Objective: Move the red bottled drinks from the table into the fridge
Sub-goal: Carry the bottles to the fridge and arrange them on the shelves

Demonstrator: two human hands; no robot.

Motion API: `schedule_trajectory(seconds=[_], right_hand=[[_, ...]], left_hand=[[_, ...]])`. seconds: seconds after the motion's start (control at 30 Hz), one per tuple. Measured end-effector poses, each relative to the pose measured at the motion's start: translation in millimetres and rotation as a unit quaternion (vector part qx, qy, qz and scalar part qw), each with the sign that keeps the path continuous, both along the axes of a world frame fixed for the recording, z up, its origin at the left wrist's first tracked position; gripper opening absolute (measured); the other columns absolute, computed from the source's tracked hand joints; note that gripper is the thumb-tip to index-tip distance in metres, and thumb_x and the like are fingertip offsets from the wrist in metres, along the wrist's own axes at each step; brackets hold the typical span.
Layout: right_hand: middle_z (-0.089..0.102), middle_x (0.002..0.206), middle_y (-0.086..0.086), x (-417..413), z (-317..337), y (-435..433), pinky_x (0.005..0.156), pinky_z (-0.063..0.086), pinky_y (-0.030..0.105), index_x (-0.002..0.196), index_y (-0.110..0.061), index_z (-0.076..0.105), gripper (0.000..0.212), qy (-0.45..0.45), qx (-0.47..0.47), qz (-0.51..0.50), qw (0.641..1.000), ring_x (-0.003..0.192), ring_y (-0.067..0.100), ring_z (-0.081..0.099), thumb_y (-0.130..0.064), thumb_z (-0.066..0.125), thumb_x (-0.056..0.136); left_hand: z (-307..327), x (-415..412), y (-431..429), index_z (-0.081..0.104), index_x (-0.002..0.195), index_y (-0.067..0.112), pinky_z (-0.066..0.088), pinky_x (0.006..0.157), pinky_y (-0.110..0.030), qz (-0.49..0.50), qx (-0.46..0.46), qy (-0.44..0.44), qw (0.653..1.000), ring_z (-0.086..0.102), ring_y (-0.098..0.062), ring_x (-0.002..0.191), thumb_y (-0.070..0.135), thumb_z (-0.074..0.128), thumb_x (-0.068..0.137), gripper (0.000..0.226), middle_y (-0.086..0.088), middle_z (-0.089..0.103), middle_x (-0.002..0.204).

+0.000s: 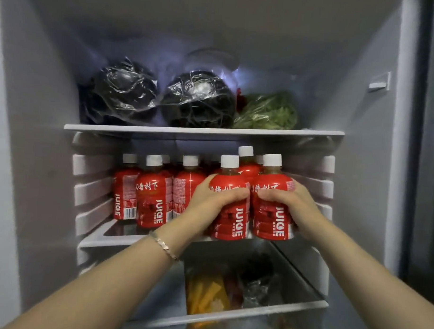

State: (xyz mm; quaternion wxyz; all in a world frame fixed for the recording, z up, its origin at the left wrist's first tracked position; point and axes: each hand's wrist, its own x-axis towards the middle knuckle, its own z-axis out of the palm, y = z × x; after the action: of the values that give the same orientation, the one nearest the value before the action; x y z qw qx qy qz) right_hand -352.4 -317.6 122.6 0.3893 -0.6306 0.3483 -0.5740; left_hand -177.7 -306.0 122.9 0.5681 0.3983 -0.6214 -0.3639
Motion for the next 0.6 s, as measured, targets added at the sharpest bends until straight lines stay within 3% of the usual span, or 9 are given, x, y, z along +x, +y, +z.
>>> schedule_trajectory(seconds=[0.07,0.17,0.23,0.3,0.4,0.5,0.53,0.6], right_hand=[[0.071,0.099,0.007,-7,-2,-6,0.079,0.057,0.044,0.108,-0.018,0.058,0.06,0.005,-0.013,-0.047,0.999,0.086,0.026,0.07,-0.022,0.086,0.055],[0.065,0.107,0.001,-14,-8,-18,0.081,0.055,0.037,0.115,-0.017,0.051,0.063,-0.005,-0.041,-0.209,0.977,0.092,0.019,0.065,-0.027,0.086,0.063],[0.059,0.115,0.0,-13,-11,-26,0.086,0.052,0.033,0.126,-0.02,0.044,0.071,0.01,-0.062,-0.271,0.96,0.1,0.018,0.061,-0.04,0.081,0.068],[0.056,0.122,0.002,-9,-13,-32,0.086,0.049,0.03,0.132,-0.019,0.04,0.072,0.011,-0.087,-0.284,0.955,0.103,0.018,0.058,-0.046,0.073,0.074],[0.049,0.13,0.007,-3,-16,-41,0.086,0.044,0.03,0.135,-0.014,0.039,0.065,0.052,-0.143,-0.34,0.928,0.109,0.021,0.053,-0.048,0.061,0.084],[0.036,0.143,0.013,0,-20,-43,0.1,0.042,0.044,0.139,-0.01,0.036,0.063,0.14,-0.199,-0.401,0.883,0.127,0.03,0.042,-0.047,0.049,0.09],[0.036,0.144,0.016,0,-22,-43,0.104,0.039,0.048,0.138,-0.01,0.037,0.061,0.179,-0.245,-0.422,0.855,0.131,0.033,0.038,-0.047,0.047,0.091],[0.038,0.143,0.017,0,-29,-45,0.107,0.03,0.056,0.135,-0.016,0.041,0.056,0.27,-0.334,-0.449,0.783,0.133,0.035,0.031,-0.047,0.042,0.089]], left_hand=[[0,-11,-6,0.053,0.111,0.021,0.056,0.081,-0.034,0.039,-0.023,-0.004,0.999,0.066,-0.016,0.091,0.032,0.083,0.061,0.059,-0.001,0.066,0.104],[-5,-26,-15,0.046,0.114,0.025,0.052,0.072,-0.022,0.12,-0.066,0.018,0.99,0.061,-0.009,0.089,0.033,0.082,0.067,0.06,0.005,0.061,0.104],[-10,-29,-16,0.039,0.124,0.027,0.052,0.081,-0.027,0.161,-0.097,0.002,0.982,0.058,-0.01,0.097,0.042,0.079,0.069,0.069,0.005,0.055,0.113],[-15,-32,-17,0.03,0.135,0.027,0.047,0.095,-0.03,0.212,-0.146,-0.086,0.963,0.049,-0.014,0.115,0.049,0.071,0.074,0.076,0.001,0.043,0.132],[-22,-34,-16,0.024,0.143,0.02,0.033,0.106,-0.034,0.322,-0.248,-0.265,0.874,0.025,-0.023,0.135,0.051,0.055,0.085,0.073,-0.01,0.023,0.147],[-20,-29,-23,0.043,0.133,0.016,0.033,0.104,-0.053,0.437,-0.324,-0.391,0.743,0.039,-0.037,0.127,0.051,0.041,0.088,0.057,-0.025,0.045,0.134],[-18,-28,-26,0.051,0.129,0.017,0.033,0.102,-0.058,0.446,-0.32,-0.421,0.722,0.045,-0.038,0.123,0.051,0.037,0.087,0.056,-0.024,0.05,0.13],[-14,-25,-22,0.058,0.126,0.023,0.032,0.098,-0.066,0.435,-0.286,-0.469,0.713,0.051,-0.04,0.12,0.054,0.033,0.086,0.056,-0.023,0.052,0.129]])
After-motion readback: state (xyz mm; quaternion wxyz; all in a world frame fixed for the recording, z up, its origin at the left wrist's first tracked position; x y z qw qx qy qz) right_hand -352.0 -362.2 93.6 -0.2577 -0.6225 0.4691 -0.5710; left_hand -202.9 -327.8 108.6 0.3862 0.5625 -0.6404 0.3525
